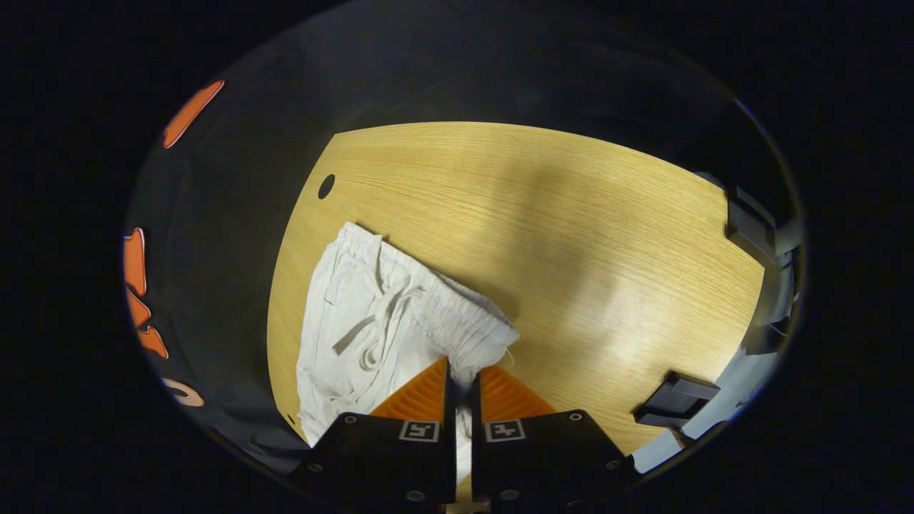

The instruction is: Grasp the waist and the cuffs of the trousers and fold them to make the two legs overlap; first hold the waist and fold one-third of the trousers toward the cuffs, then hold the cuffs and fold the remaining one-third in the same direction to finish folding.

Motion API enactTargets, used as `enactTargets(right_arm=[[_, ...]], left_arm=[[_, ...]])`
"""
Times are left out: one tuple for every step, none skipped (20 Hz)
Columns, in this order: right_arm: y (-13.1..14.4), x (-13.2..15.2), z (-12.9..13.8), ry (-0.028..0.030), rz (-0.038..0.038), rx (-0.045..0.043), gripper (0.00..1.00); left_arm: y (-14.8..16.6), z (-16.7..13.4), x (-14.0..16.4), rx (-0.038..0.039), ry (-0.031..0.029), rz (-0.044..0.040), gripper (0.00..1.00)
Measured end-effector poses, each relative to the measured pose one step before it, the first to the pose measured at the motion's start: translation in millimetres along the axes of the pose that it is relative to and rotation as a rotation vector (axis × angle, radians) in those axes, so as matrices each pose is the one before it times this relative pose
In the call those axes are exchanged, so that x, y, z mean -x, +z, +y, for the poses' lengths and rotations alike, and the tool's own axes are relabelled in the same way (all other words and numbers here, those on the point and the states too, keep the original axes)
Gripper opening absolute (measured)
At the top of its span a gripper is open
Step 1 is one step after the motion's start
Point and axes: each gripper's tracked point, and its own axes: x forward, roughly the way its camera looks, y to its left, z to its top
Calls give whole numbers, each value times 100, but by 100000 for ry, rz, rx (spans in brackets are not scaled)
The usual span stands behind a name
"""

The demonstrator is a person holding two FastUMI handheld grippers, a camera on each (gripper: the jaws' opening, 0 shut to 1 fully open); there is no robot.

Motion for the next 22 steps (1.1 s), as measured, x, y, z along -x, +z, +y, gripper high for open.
enactTargets(right_arm=[[188,372,530,868,831,21,9],[-29,158,719,1026,1170,402,9],[40,223,449,862,1836,-347,9],[169,138,191,408,1235,-1468,9],[274,-9,73,447,1353,-1852,9],[214,-23,72,630,855,-1754,9],[297,-92,44,606,1004,-1071,9],[180,178,22,623,856,-845,9],[186,50,159,467,481,-1193,9],[34,-88,546,825,668,-1062,8],[207,56,488,579,-223,-323,8],[26,3,579,341,-169,-14,8],[68,134,599,533,-275,160,8],[137,187,656,639,-330,-591,8],[176,77,746,704,-409,-716,8],[209,155,631,530,-349,-675,8],[255,186,608,488,-318,-107,8],[85,102,749,110,-401,-205,8],[276,-77,777,-205,-335,111,8],[149,7,586,-109,-34,318,8],[305,-114,610,-369,-82,-97,8],[97,-222,590,-51,88,-247,8]], left_arm=[[483,-418,210,-592,903,-242,5],[404,-420,339,-612,562,242,5],[412,-213,70,-778,890,-58,7],[461,-24,200,-1207,1347,-237,5],[310,-4,44,-429,1142,-279,5],[423,-36,220,221,662,33,6],[534,-125,200,947,-157,-580,6],[570,-226,247,1414,-312,110,6],[344,-318,176,1321,-735,514,6],[493,-495,133,356,-938,310,6],[482,-563,-33,-1349,-653,837,5],[593,-665,-212,-2499,-98,519,5],[509,-969,-344,-3089,286,1044,5],[673,-849,-603,-2852,134,970,5],[569,-849,-497,-2435,-91,1107,6],[607,-809,-547,-2088,-542,1206,5],[703,-743,-573,-2138,-551,1047,5],[636,-818,-330,-2668,-845,1275,5],[715,-545,-166,-3139,-715,1085,4],[845,-658,-233,-3185,-642,911,5],[740,-735,-520,-2655,21,1165,5],[547,-573,-301,-1939,8,1209,5]])
